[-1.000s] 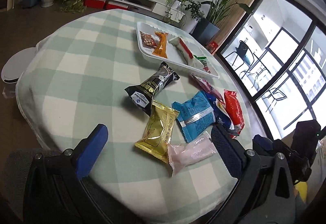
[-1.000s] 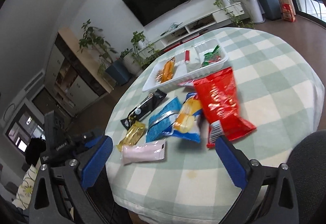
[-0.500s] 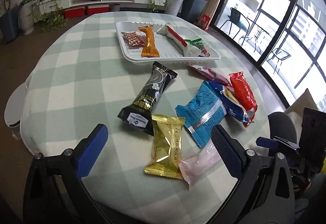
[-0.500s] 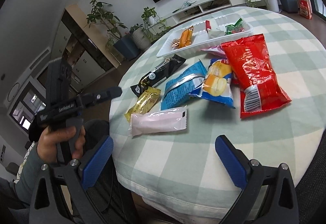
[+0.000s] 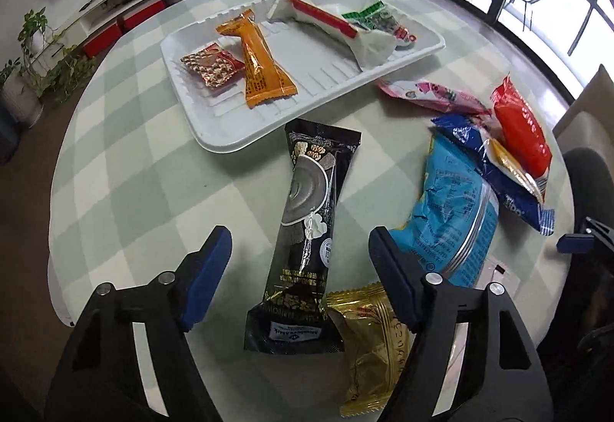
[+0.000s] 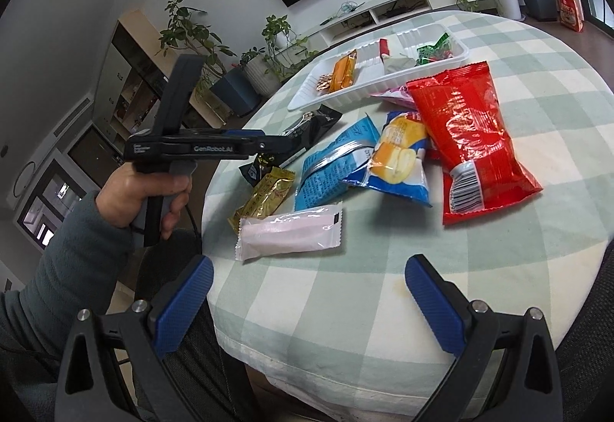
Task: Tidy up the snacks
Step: 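Grasp the black cookie packet with the left tool while the right tool grasps the red chip bag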
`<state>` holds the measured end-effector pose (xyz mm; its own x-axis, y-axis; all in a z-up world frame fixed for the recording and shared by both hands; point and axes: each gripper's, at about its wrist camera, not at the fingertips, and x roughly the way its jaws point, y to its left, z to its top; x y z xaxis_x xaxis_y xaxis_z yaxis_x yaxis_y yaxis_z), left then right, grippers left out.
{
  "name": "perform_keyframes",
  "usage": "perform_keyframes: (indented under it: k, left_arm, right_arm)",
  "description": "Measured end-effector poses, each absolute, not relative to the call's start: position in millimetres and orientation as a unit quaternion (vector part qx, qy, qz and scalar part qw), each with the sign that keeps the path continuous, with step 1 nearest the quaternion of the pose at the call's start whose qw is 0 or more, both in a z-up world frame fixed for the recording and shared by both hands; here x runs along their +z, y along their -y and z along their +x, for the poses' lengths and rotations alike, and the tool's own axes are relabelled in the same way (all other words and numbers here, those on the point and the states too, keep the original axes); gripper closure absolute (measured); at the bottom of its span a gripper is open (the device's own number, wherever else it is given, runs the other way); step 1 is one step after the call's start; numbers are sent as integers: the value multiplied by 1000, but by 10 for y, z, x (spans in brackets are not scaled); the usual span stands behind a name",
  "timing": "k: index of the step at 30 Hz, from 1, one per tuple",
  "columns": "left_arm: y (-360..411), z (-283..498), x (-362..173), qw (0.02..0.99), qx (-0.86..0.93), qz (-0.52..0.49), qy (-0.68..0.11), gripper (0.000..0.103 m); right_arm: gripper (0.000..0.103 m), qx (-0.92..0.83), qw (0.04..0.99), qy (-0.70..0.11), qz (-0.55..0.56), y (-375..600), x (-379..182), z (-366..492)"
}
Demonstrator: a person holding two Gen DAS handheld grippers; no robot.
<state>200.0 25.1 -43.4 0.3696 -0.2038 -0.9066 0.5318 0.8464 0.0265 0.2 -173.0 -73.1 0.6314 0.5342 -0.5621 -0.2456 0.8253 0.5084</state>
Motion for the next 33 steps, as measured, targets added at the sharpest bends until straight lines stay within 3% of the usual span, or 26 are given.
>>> perform_keyframes:
  k: [5,8,12,19,25,33]
  left_arm:
    - [-209,2110,-594,796,-220,181,-534,61]
    - [-203,2142,-625,795,-222,176,-536,62]
    - [-145,2148,-624,794,-224,181,-536,74]
    - [-101,2079,-599,793,-238,181,-530,79]
    - [-227,2053,-585,802,-236,158,-526,79]
    - [-466,1991,-540,815,-238,100,-519,79]
  right_arm:
    - [0,216,883,-366,197,1780,-703,2]
    - [1,205,889,-362,188,1842,-629,35]
    - [1,172,899,-362,176,2027,-489,157]
    - [6,83,886,-432,145,2414,-422,605]
    - [20,71,876,-464,110,2453,-536,819]
    - [22,78,862,-492,98,2371,-699,1005]
